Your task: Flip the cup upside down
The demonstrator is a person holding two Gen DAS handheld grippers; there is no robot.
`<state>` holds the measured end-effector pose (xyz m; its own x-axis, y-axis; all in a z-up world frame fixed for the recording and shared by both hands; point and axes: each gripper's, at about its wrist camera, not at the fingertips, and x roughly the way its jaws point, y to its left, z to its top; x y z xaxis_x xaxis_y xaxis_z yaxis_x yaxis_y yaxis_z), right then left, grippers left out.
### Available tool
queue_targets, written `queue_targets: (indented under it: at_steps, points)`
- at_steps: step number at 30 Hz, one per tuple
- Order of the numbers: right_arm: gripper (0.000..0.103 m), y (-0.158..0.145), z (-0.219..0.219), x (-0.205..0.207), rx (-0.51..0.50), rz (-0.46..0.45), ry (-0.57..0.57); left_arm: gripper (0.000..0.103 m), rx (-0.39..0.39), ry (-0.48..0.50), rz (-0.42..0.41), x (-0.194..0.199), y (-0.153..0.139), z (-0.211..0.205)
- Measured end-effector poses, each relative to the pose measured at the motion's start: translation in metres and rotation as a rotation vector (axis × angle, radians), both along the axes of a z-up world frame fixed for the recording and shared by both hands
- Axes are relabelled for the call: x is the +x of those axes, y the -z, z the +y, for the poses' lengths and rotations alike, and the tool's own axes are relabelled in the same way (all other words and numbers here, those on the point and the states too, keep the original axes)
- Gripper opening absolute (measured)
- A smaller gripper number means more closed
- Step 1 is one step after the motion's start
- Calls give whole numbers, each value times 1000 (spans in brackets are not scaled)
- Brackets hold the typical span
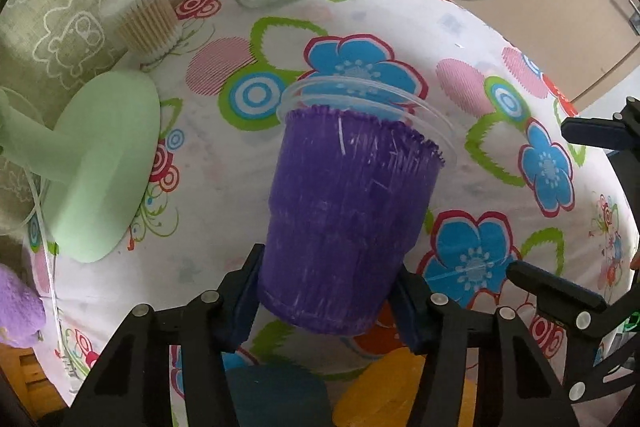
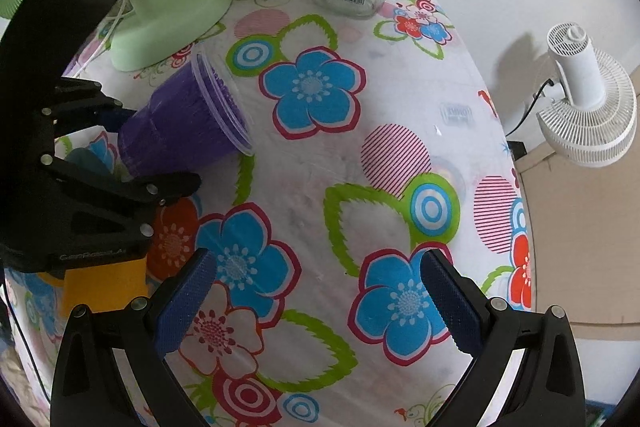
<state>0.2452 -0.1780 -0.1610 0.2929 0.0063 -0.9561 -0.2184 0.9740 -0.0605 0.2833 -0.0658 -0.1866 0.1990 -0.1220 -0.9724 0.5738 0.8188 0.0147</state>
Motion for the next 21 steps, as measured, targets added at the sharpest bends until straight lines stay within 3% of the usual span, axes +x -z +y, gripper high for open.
queue_targets:
  at_steps: [13,21]
  points:
    - [103,-26,-6,-10,41,-21,23,58,-29,-73,-65,-24,-40,-6]
    - [103,-50,-6,-29,82,-31,27,58,-44,-139,-118,-58,-76,2]
